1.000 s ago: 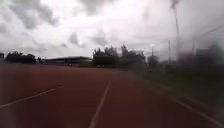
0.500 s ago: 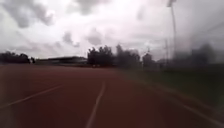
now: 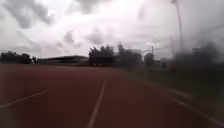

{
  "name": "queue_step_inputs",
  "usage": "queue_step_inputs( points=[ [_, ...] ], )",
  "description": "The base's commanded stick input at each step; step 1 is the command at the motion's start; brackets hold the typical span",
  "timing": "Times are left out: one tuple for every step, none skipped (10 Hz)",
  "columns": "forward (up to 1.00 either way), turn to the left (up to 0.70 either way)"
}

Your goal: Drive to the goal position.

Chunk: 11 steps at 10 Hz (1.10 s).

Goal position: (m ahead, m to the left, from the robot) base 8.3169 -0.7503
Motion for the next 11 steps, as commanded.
queue_step_inputs(
  points=[
    [0.85, 0.0],
    [0.85, 0.0],
    [0.85, 0.0],
    [0.85, 0.0],
    [0.85, 0.0],
    [0.85, 0.0],
    [0.85, -0.29],
    [0.85, -0.31],
    [0.85, -0.31],
    [0.85, -0.31],
    [0.85, -0.31]
  ],
)
